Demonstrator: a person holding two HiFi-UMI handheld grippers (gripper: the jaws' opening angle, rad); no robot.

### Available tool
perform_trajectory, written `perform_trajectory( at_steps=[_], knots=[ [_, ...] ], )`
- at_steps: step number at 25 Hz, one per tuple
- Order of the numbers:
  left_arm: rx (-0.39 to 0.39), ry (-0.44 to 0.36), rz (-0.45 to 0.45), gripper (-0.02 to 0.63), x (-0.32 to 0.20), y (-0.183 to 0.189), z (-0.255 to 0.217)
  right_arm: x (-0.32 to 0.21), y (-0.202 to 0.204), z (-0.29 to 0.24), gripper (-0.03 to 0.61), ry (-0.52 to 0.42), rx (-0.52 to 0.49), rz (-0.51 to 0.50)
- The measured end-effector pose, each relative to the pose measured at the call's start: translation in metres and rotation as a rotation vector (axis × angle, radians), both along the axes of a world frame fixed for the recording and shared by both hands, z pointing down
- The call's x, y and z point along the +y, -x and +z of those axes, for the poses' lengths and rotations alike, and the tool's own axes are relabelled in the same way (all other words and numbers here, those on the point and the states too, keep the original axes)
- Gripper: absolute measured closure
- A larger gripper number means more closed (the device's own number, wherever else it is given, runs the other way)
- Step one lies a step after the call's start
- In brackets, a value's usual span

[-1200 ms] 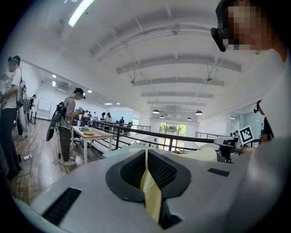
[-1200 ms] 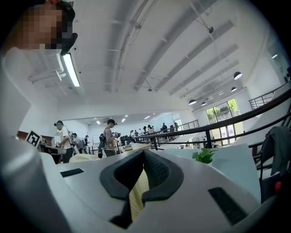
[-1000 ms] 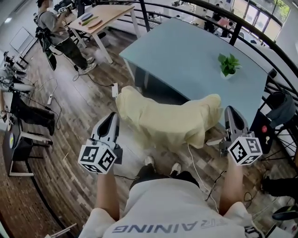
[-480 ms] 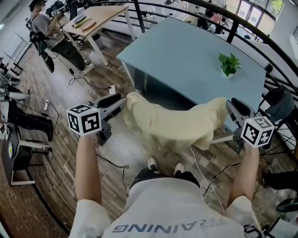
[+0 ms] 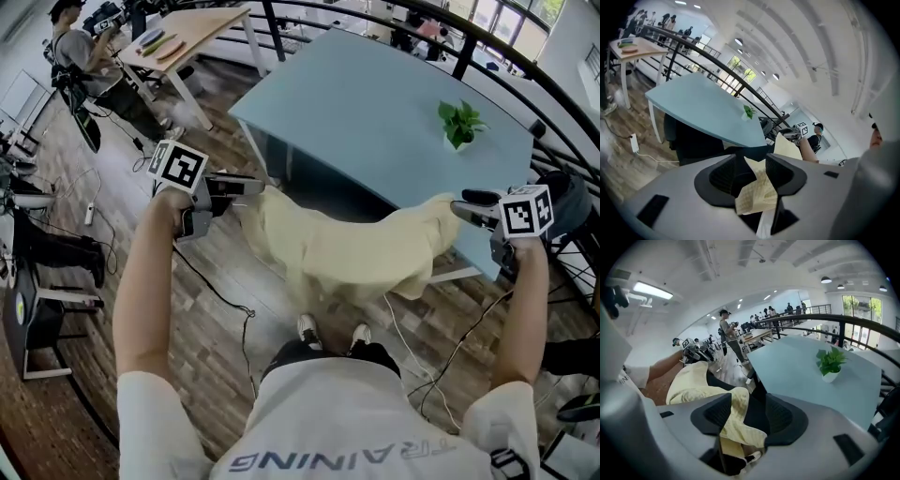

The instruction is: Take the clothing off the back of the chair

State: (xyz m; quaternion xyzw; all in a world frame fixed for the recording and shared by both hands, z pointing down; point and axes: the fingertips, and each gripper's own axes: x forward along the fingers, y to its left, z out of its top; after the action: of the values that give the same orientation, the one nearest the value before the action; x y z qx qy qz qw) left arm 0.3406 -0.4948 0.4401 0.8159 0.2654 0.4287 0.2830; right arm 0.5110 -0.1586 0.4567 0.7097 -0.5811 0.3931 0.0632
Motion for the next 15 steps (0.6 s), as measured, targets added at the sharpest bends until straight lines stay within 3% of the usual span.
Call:
perform_trajectory(
  at_steps=[8,11,13,15],
  knots=[
    [-0.169,0.096,0.079,0.41,0.023,0.0,0.02,-0.01,0.022,0.019,0.318,-0.123,-0.265,-0.066],
    [-0.158,0.135,0.114,0.51,0.029,0.001,0.016,-0.012,0.029,0.015,0.431,-0.172,-0.303,-0.111],
    [-0.12,0.097,0.114,0.552,0.028,0.002,0.013,-0.014,0.034,0.008,0.519,-0.189,-0.273,-0.125],
    [-0.071,0.023,0.073,0.56,0.022,0.001,0.009,-0.013,0.036,0.002,0.537,-0.188,-0.203,-0.119]
  ],
)
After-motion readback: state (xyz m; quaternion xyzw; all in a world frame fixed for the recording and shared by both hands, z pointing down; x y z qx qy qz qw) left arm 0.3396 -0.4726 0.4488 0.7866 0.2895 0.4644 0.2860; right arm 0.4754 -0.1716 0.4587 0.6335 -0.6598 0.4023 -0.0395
